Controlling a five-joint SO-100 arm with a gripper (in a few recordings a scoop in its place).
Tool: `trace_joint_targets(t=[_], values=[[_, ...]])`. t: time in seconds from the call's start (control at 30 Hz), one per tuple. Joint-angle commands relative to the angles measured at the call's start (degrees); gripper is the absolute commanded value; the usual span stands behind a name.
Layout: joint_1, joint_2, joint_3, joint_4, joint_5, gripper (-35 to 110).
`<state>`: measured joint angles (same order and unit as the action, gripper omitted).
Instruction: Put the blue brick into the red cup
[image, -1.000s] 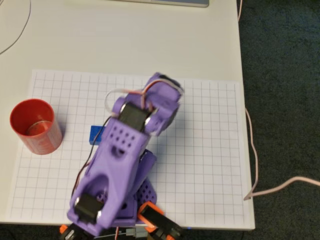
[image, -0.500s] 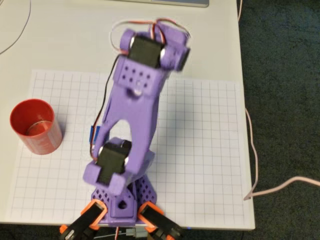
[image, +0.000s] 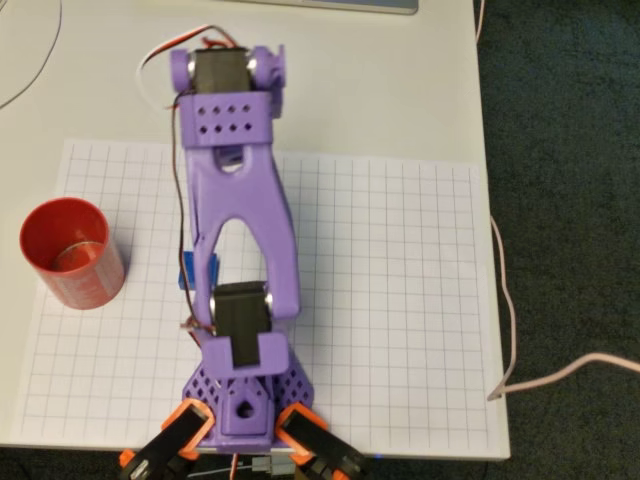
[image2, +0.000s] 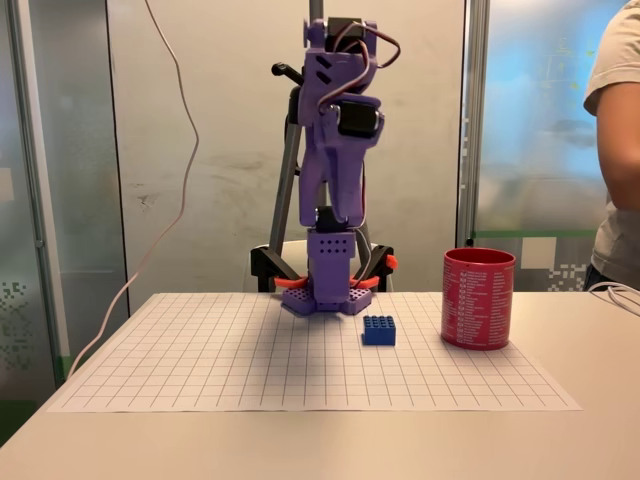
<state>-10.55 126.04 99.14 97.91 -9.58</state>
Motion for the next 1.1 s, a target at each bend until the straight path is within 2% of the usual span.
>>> trace_joint_targets(t=[0.0,0.33,0.53,0.7,1.07], values=[[-7.2,4.0,4.8,0.4,7.2,0],[-18.2,4.0,10.7,-2.8,28.9,0],[-18.7,1.0,15.2,-10.2,39.2,0],[-21.0,-2.1,20.3,-15.7,43.6,0],[-18.0,-1.1,21.5,-9.1,38.6,0]])
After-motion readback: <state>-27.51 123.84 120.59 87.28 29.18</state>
